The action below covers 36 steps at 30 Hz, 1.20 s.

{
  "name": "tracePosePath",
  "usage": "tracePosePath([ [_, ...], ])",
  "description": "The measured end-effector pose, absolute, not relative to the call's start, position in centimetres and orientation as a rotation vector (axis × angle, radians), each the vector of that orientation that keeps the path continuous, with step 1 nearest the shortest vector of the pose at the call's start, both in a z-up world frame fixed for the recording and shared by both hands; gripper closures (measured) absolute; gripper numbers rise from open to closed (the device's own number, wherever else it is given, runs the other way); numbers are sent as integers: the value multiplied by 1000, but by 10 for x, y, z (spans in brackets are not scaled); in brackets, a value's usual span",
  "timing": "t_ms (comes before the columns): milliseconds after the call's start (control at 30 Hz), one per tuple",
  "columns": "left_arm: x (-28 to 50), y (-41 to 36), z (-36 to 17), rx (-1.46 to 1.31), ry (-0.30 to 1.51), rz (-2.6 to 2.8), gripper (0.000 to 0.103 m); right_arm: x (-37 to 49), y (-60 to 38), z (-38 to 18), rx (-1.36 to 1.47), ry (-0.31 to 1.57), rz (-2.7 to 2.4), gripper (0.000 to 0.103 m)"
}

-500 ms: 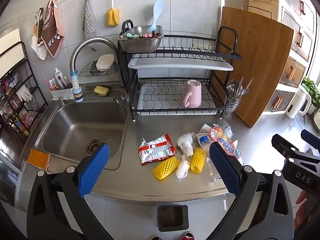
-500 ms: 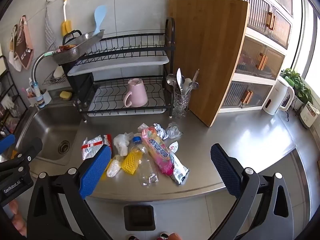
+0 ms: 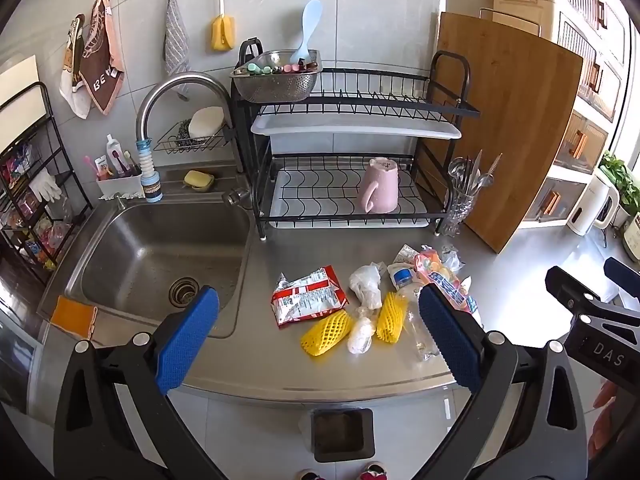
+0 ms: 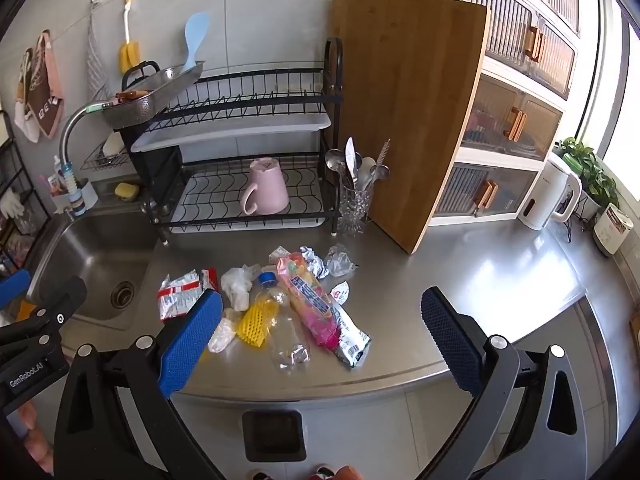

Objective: Collect trash

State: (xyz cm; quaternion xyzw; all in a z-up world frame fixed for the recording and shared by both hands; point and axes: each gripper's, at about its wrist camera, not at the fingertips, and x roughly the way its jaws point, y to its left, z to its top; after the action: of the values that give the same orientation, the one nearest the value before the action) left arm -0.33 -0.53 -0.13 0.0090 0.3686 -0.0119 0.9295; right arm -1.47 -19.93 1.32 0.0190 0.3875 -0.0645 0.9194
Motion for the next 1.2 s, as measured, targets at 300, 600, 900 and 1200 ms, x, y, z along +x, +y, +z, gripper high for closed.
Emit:
tracePosePath([
  [300,-4,-4,1,19,758,-28,8,-15,-200,14,44,795,-137,3],
  [600,-3,-3,2,16,757,-27,8,-15,-199,13,44,790,-140,3],
  [900,-3,-2,2,16,755,-25,8,-15,-199,13,50,790,-139,3],
  [1200,-4,-2,1,21,754,-25,8,-15,-199,15,50,789,-142,3],
])
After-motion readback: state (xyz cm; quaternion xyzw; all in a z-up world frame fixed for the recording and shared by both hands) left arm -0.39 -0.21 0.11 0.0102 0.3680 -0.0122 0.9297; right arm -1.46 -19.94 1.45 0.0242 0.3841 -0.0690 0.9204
